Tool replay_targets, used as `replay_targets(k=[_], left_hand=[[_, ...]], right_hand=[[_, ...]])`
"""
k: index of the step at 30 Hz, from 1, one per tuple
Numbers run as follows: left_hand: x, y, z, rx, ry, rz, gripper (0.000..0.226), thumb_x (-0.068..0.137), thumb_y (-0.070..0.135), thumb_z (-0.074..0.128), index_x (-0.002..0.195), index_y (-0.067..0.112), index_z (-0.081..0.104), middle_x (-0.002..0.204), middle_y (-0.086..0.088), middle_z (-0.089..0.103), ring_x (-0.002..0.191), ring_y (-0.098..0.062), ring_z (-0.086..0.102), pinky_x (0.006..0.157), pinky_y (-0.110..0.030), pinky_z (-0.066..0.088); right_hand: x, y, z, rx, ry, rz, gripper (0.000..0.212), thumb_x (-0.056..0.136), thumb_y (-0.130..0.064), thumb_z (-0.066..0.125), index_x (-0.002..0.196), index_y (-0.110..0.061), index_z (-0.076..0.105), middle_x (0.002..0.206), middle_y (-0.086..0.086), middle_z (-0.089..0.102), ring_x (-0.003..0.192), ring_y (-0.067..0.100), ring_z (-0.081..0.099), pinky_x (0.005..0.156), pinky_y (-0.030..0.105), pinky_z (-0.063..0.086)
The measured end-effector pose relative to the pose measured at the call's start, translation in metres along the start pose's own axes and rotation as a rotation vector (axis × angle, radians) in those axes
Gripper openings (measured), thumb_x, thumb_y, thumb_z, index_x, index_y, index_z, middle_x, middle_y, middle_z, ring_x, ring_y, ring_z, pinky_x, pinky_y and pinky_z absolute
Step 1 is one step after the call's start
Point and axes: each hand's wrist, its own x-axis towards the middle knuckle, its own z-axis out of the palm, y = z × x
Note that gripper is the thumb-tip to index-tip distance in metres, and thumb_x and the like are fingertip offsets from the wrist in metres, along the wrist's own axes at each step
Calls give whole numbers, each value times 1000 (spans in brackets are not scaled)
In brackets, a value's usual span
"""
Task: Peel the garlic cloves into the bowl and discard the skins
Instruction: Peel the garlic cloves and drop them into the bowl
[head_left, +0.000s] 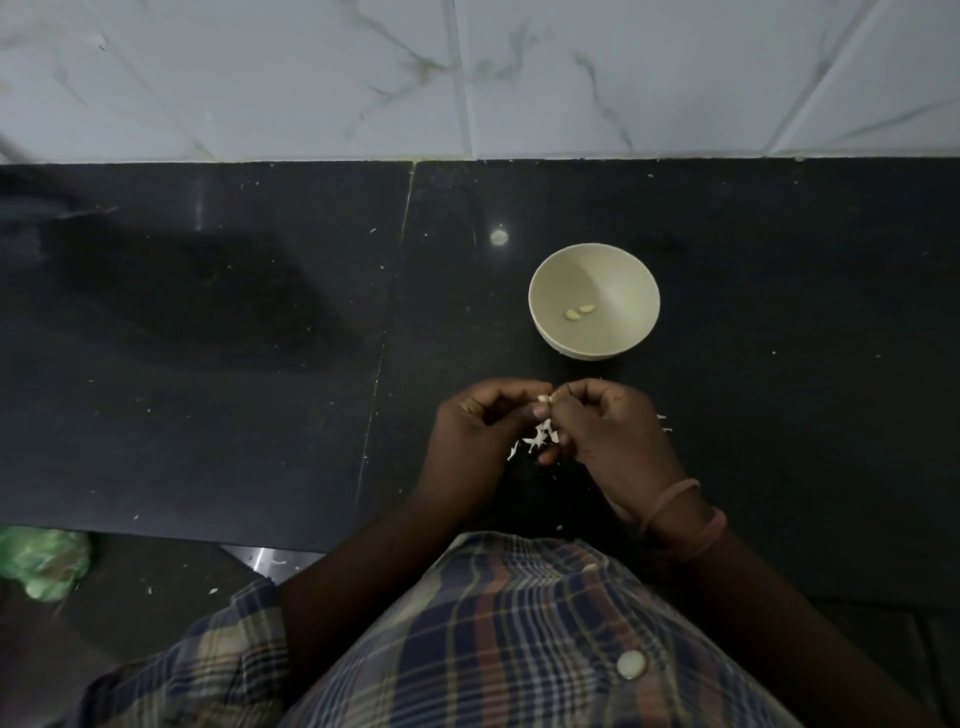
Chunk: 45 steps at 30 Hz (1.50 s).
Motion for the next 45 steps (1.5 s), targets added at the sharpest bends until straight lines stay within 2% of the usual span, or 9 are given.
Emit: replay_targets(k=[5, 13, 18, 22, 26, 31, 36, 40, 45], left_hand=[[-3, -3, -1, -315, -26, -179, 12, 91, 5, 69, 101, 8, 75, 98, -19, 74, 86, -28, 69, 73, -36, 55], [0, 6, -3, -514, 20, -295, 14, 94, 1, 57, 103, 3, 67, 85, -12, 72, 72, -15, 68, 66, -25, 56], [8, 9, -9, -577, 49, -313, 17, 98, 1, 56, 103, 5, 71, 91, -10, 74, 78, -14, 69, 71, -21, 57], [10, 10, -7, -606, 30, -332, 18, 99, 0, 54, 103, 6, 70, 94, -11, 74, 82, -15, 71, 74, -22, 58], [12, 9, -8, -626, 26, -354, 17, 98, 0, 55, 104, 7, 69, 96, -11, 74, 84, -16, 72, 75, -23, 59], [14, 6, -11, -639, 27, -367, 15, 96, 2, 59, 105, 6, 70, 97, -13, 74, 84, -16, 71, 73, -23, 59], [18, 6, -13, -614, 41, -340, 16, 89, 4, 64, 103, 6, 70, 95, -12, 74, 83, -16, 72, 75, -23, 59], [22, 6, -12, -566, 39, -304, 15, 92, 1, 62, 104, 4, 70, 96, -13, 74, 86, -17, 72, 77, -23, 59], [23, 6, -11, -496, 30, -259, 15, 93, -3, 61, 103, 3, 70, 95, -15, 75, 86, -20, 73, 78, -27, 59]], right_hand=[[-1, -2, 5, 77, -22, 15, 14, 95, -3, 58, 83, 0, 65, 51, 1, 58, 42, 18, 57, 55, 33, 49], [2, -1, 12, 234, -19, 105, 16, 100, -6, 55, 89, 3, 62, 55, 5, 51, 42, 12, 54, 52, 31, 55], [6, -5, 10, 258, 26, 108, 18, 100, -4, 52, 85, 0, 61, 57, 5, 52, 43, 11, 53, 55, 34, 56], [9, 1, 2, 31, 59, 14, 11, 97, -4, 56, 91, -1, 65, 63, 5, 62, 54, 16, 62, 71, 49, 59], [11, 4, 0, -252, 144, -171, 26, 95, -14, 46, 79, -12, 66, 69, 1, 65, 63, 17, 62, 64, 44, 57], [13, 5, -1, -551, 203, -365, 36, 100, -33, 57, 71, -12, 54, 60, -2, 55, 58, 14, 52, 58, 36, 40], [16, 9, 1, -521, 131, -394, 14, 87, -12, 69, 96, -19, 62, 95, -8, 64, 82, 4, 60, 74, 24, 50], [18, 4, 4, -426, 134, -362, 6, 90, -17, 68, 91, -22, 72, 82, -9, 72, 71, 9, 68, 71, 39, 58], [17, -2, 8, -355, 158, -363, 5, 90, -19, 69, 89, -19, 74, 72, -2, 73, 57, 14, 69, 62, 36, 59]])
